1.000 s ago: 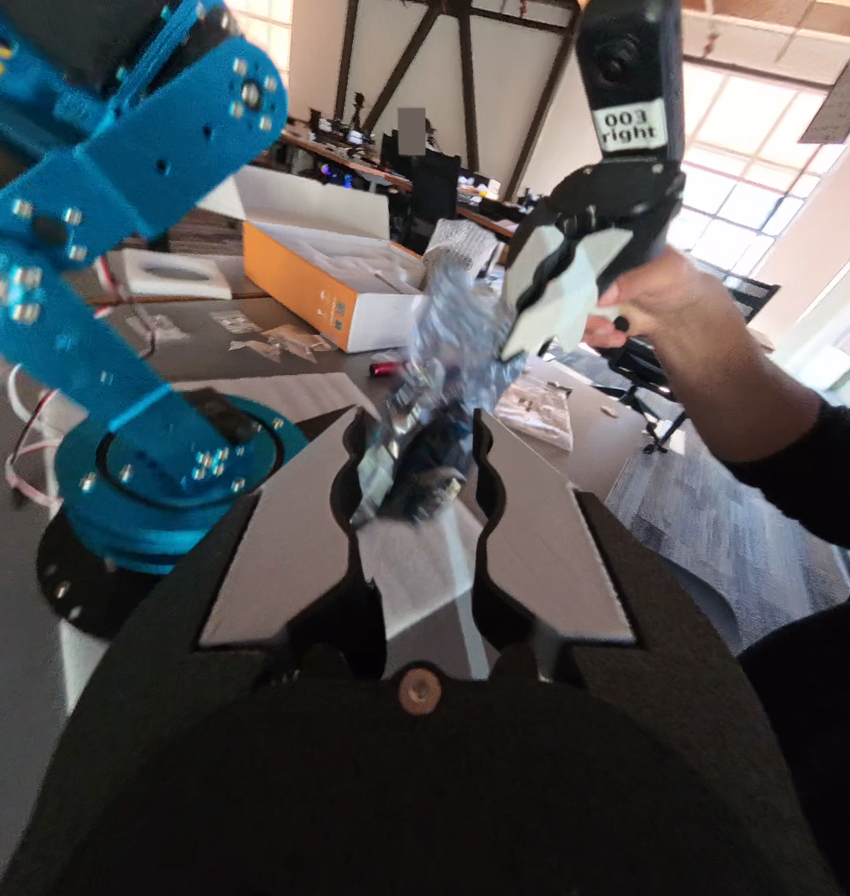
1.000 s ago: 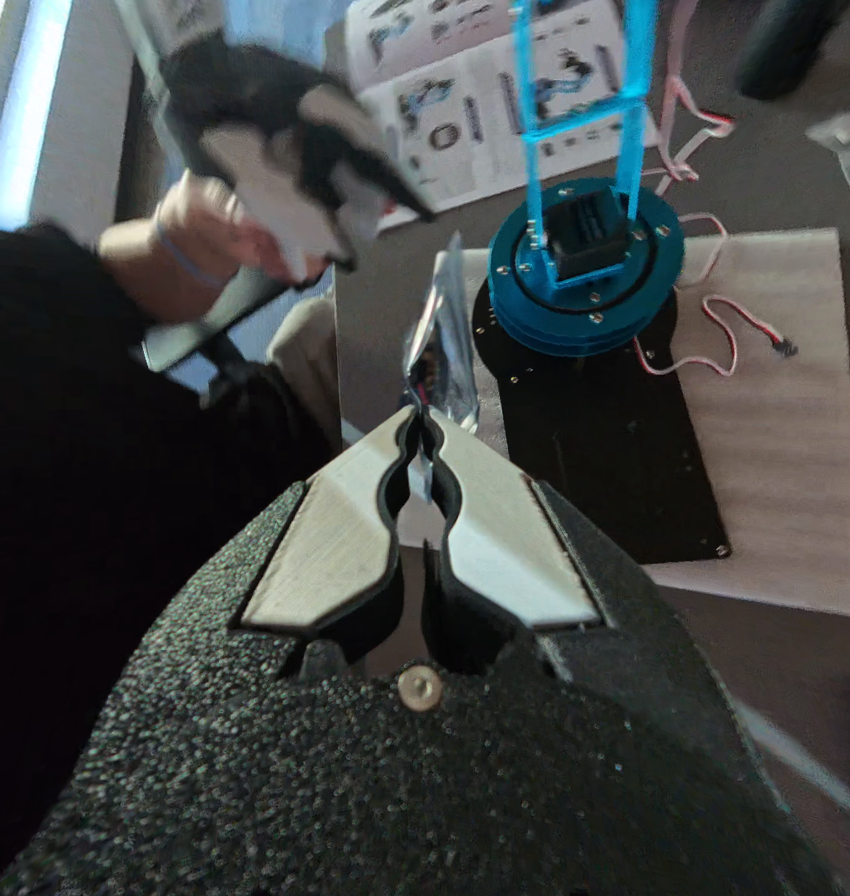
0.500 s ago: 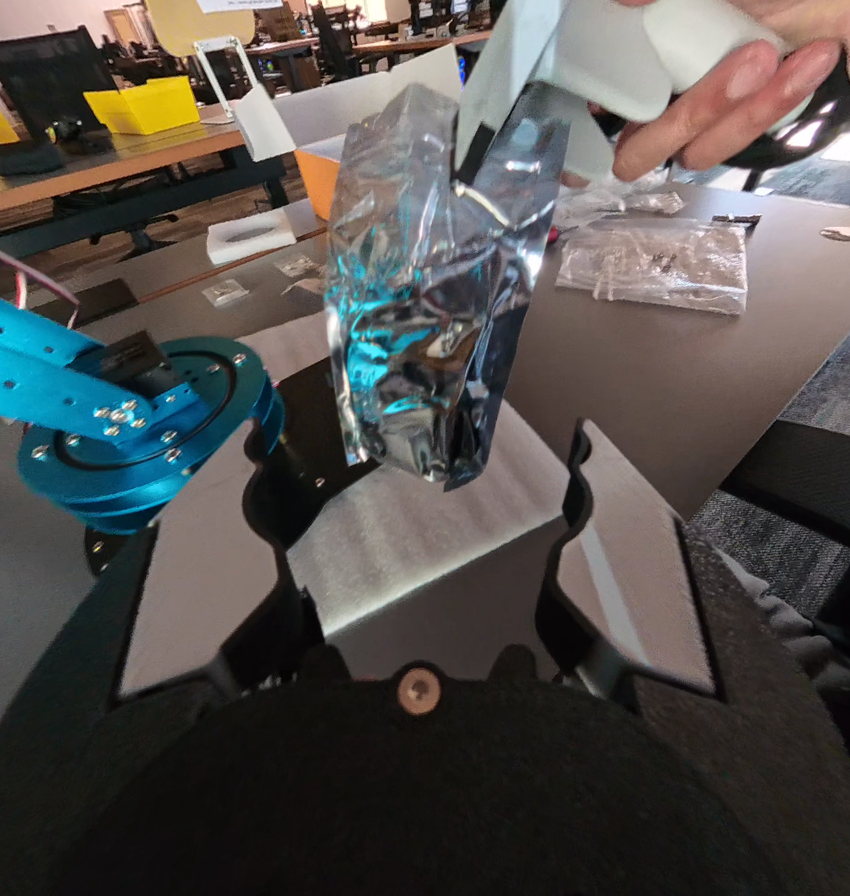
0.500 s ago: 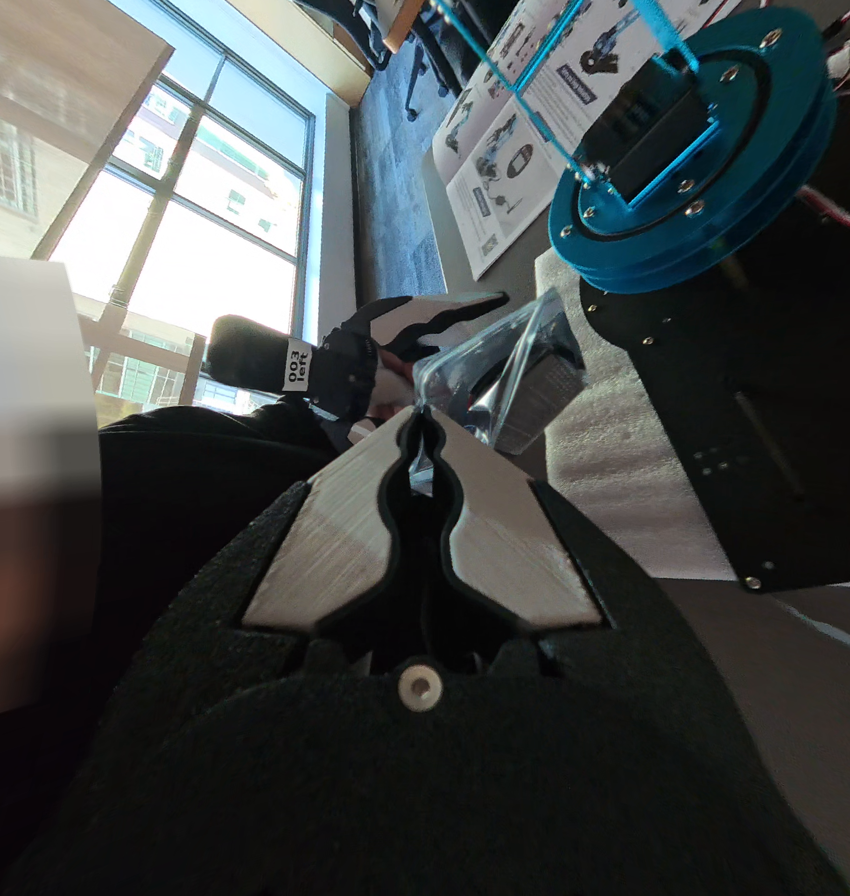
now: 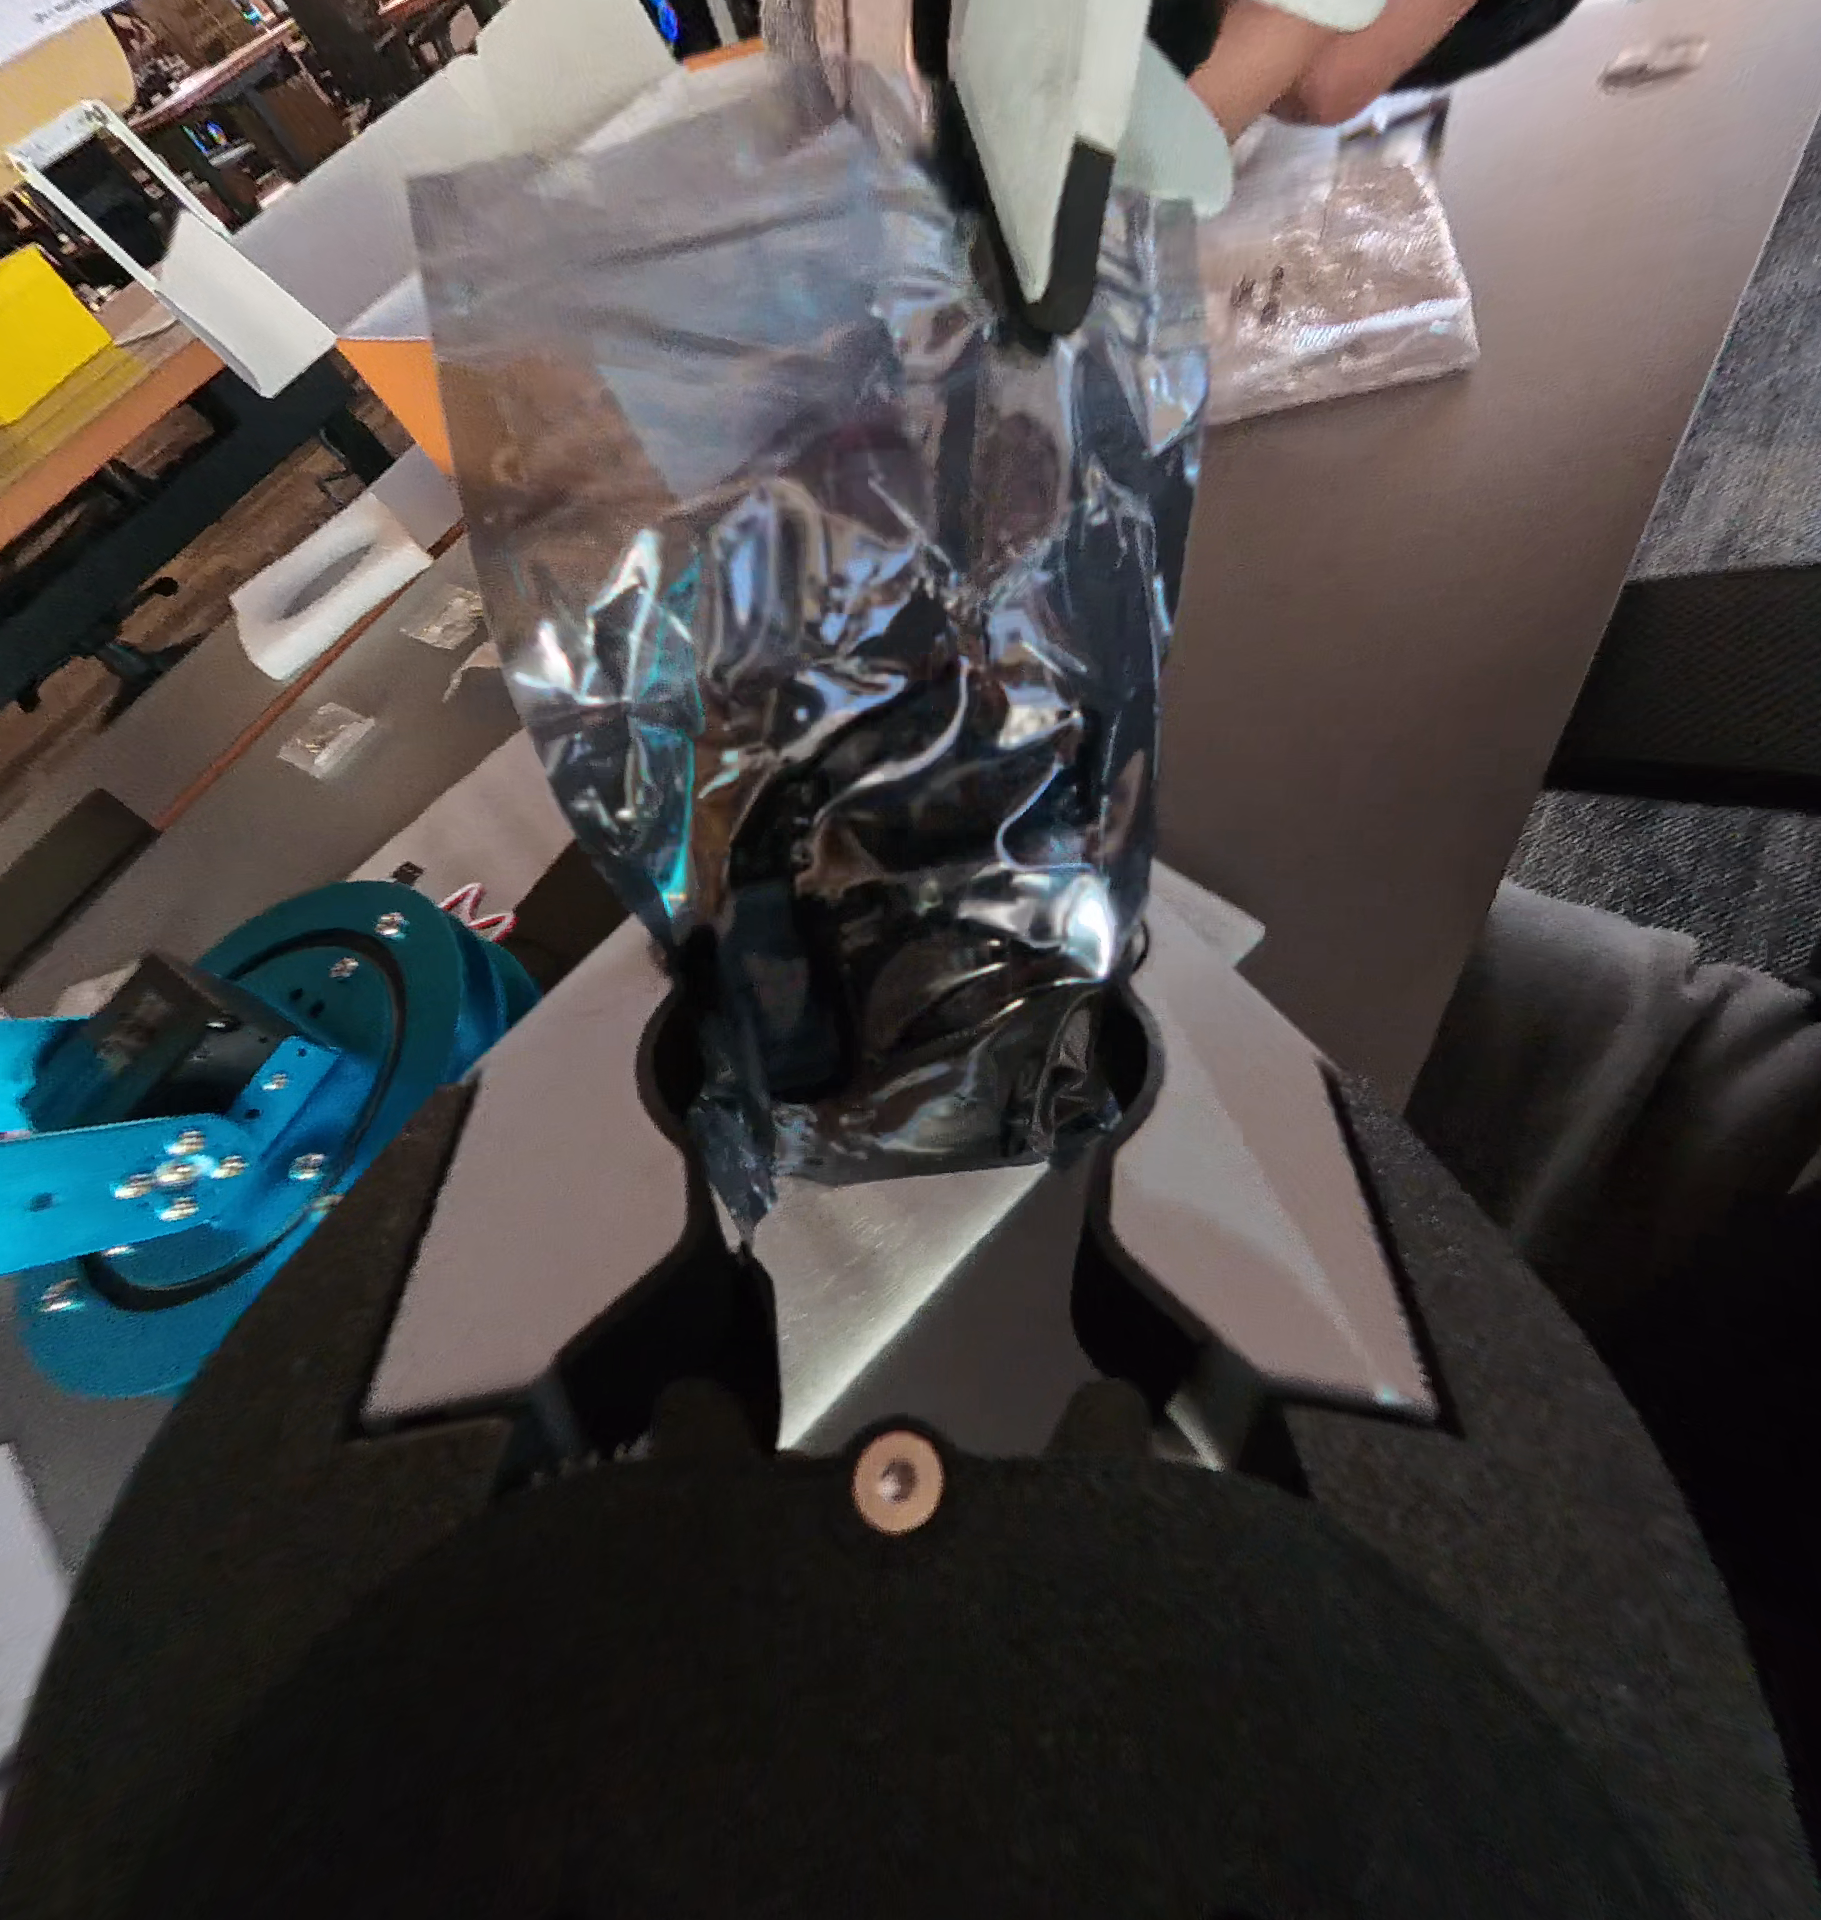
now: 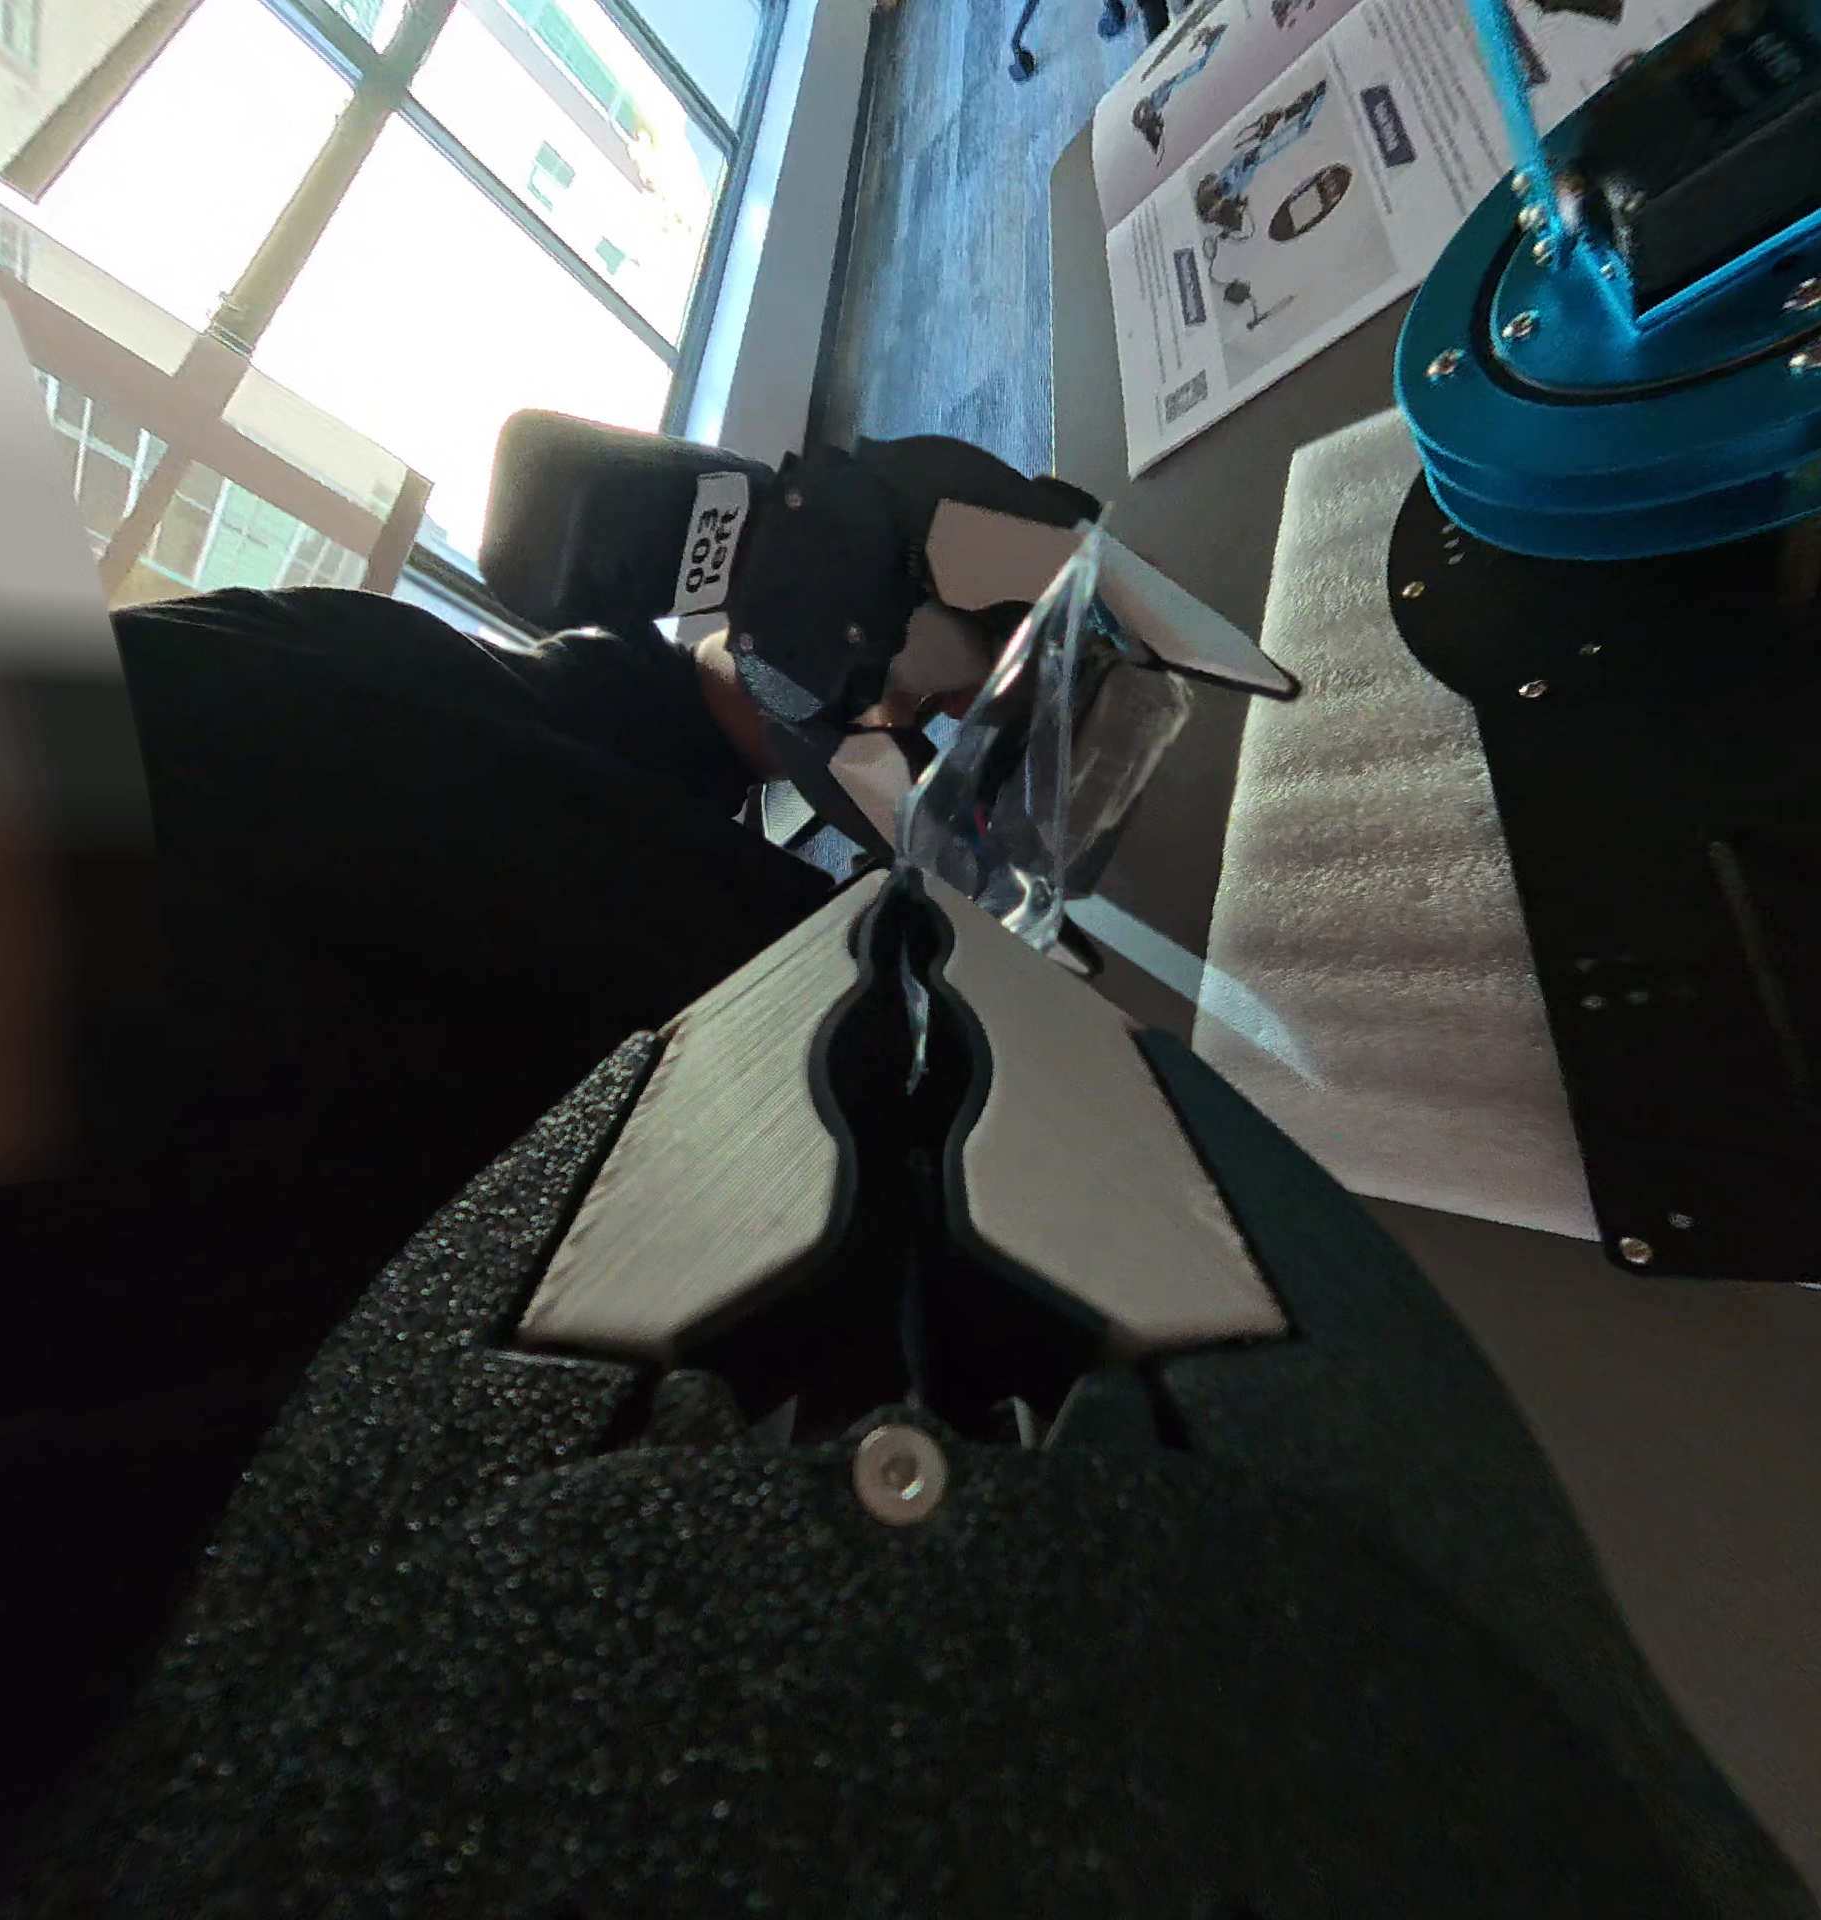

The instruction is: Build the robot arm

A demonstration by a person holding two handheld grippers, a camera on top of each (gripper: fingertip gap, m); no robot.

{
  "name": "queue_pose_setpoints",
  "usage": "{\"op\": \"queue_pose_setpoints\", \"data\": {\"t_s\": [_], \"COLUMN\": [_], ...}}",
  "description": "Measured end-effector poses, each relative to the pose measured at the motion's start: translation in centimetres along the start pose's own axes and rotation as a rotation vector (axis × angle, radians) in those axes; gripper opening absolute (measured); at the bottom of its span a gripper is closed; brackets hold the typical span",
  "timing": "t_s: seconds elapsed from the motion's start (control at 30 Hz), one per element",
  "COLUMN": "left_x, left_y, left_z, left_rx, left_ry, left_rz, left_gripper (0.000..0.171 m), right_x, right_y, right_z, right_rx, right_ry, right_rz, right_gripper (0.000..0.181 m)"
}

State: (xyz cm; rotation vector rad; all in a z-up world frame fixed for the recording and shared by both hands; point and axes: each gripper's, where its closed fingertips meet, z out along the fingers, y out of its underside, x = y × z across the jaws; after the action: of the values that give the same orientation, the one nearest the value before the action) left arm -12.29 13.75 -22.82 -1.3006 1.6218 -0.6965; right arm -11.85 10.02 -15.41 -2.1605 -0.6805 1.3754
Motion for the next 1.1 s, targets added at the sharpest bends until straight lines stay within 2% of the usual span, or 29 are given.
{"op": "queue_pose_setpoints", "data": {"t_s": [0.1,0.17,0.2,0.27,0.3,0.37,0.43,0.53,0.57,0.7,0.73,0.8,0.83,0.9,1.0,1.1], "left_x": [-1.0,-1.0,-0.9,-0.8,-0.7,-0.7,-1.1,-1.4,-1.4,-1.1,-1.3,-2.0,-1.9,-2.5,-2.5,-2.2], "left_y": [0.5,0.9,1.0,1.4,1.6,2.0,2.1,2.1,2.0,2.4,3.0,4.0,4.3,4.7,5.3,5.5], "left_z": [-0.2,-0.3,-0.4,-0.6,-0.8,-1.1,-1.3,-1.2,-1.1,-0.7,-0.7,-0.7,-0.8,-0.7,-0.5,-0.4], "left_rx": [-0.075,-0.116,-0.131,-0.159,-0.17,-0.183,-0.193,-0.208,-0.203,-0.224,-0.25,-0.301,-0.317,-0.368,-0.406,-0.4], "left_ry": [-0.067,-0.066,-0.052,-0.007,0.029,0.087,0.107,0.099,0.099,0.089,0.071,0.028,0.03,-0.027,-0.062,-0.053], "left_rz": [0.114,0.173,0.195,0.211,0.2,0.161,0.153,0.178,0.181,0.23,0.248,0.256,0.247,0.269,0.309,0.283], "left_gripper": [0.077,0.077,0.077,0.077,0.077,0.078,0.078,0.079,0.078,0.078,0.077,0.077,0.077,0.077,0.078,0.077], "right_x": [1.1,2.2,1.9,0.9,1.1,3.2,5.6,4.6,4.1,3.9,4.2,6.3,6.6,8.7,9.3,9.8], "right_y": [0.5,0.9,0.7,0.4,0.1,-1.2,-1.3,-0.6,-0.5,0.5,0.7,1.2,1.5,1.9,2.3,2.6], "right_z": [0.1,-0.1,-0.2,-0.9,-1.3,-2.6,-3.0,-1.1,-0.4,1.7,1.8,2.1,2.2,2.4,2.7,2.2], "right_rx": [0.028,0.034,0.063,0.122,0.15,0.208,0.209,0.176,0.173,0.119,0.107,0.076,0.071,0.035,0.016,0.01], "right_ry": [0.003,0.044,0.028,-0.011,0.012,0.154,0.204,-0.072,-0.13,-0.165,-0.156,-0.022,-0.001,0.15,0.202,0.265], "right_rz": [-0.036,-0.144,-0.212,-0.379,-0.468,-0.58,-0.535,-0.301,-0.283,-0.315,-0.31,-0.305,-0.313,-0.289,-0.302,-0.374], "right_gripper": [0.0,0.002,0.015,0.025,0.027,0.028,0.029,0.038,0.041,0.006,0.0,0.0,0.0,0.0,0.0,0.015]}}
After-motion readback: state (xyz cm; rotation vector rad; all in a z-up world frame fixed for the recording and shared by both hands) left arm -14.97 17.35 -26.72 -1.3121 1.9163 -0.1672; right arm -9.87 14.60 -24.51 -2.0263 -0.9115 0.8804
